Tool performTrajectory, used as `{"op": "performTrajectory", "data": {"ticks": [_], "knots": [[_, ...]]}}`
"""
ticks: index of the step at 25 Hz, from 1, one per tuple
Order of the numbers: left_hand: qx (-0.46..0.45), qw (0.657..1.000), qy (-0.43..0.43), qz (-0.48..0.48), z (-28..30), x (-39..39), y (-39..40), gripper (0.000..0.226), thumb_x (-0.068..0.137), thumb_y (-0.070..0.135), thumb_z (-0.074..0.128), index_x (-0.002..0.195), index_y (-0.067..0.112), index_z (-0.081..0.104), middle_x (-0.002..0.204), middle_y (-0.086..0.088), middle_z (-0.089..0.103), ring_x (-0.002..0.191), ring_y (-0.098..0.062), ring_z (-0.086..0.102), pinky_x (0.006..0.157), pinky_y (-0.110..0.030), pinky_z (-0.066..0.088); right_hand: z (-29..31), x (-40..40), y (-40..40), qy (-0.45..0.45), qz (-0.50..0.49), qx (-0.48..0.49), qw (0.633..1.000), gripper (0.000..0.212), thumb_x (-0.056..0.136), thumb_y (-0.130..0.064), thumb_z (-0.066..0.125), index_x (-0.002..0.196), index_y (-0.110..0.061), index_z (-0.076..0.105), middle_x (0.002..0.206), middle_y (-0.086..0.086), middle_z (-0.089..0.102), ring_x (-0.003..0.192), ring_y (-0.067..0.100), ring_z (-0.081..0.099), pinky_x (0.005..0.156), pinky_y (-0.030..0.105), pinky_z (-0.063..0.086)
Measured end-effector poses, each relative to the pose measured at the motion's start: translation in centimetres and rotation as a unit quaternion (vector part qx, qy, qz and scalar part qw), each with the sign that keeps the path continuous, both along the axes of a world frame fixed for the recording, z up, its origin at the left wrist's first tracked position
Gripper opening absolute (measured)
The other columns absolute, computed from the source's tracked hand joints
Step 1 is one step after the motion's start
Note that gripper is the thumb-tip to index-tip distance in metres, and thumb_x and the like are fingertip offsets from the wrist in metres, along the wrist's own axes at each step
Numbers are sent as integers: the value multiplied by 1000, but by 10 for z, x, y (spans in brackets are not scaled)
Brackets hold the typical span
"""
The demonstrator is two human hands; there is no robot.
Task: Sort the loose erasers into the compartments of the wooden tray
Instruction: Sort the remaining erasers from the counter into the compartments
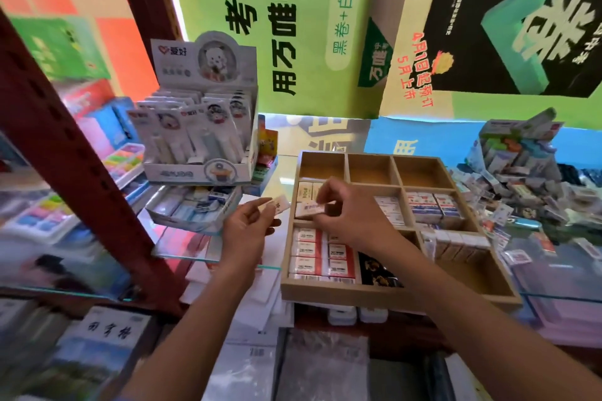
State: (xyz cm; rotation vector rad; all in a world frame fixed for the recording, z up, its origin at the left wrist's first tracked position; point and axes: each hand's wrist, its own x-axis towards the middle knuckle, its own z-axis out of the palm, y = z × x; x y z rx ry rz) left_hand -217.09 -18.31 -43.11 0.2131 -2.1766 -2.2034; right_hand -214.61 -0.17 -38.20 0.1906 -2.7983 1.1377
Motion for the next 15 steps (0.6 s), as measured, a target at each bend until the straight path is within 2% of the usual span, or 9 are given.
{"op": "performTrajectory", "data": {"ticks": [4,7,9,12,14,15], "knots": [[21,1000,-1,-2,4,2,0,27,95,25,63,117,10,54,102,-5,72,82,-11,73,68,-21,55,-9,-8,-5,56,24,114,992,8,93,-26,65,101,-26,65,118,-6,62,105,8,52,86,20,42],[10,1000,0,-5,6,4,0,24,95,28,62,112,12,55,103,-4,72,85,-11,73,72,-24,55,-9,-8,0,57,29,123,990,16,95,-24,62,108,-20,71,123,-8,60,103,5,52,94,23,46],[2,1000,4,-5,6,5,0,22,95,28,62,110,13,56,103,-5,73,85,-11,73,74,-27,55,-7,-9,3,61,41,108,991,18,95,-17,62,110,-18,72,123,-8,61,104,4,54,94,20,47],[0,1000,9,-1,6,5,2,24,95,30,61,109,12,56,102,-4,73,84,-11,72,76,-28,55,-7,-7,6,67,50,97,992,18,94,-12,62,108,-16,73,120,-6,62,102,2,53,85,9,42],[-10,1000,7,1,6,5,2,25,95,32,61,110,12,56,102,-3,73,85,-10,72,76,-28,55,-8,-5,5,65,58,119,989,20,96,-15,60,111,-17,74,120,-5,62,107,7,55,86,10,40],[-14,1000,7,0,6,5,2,25,95,32,61,110,13,56,101,-2,73,84,-9,72,75,-27,54,-8,-5,3,64,63,142,986,23,97,-16,58,115,-17,72,121,-5,62,110,11,54,90,15,42]]}}
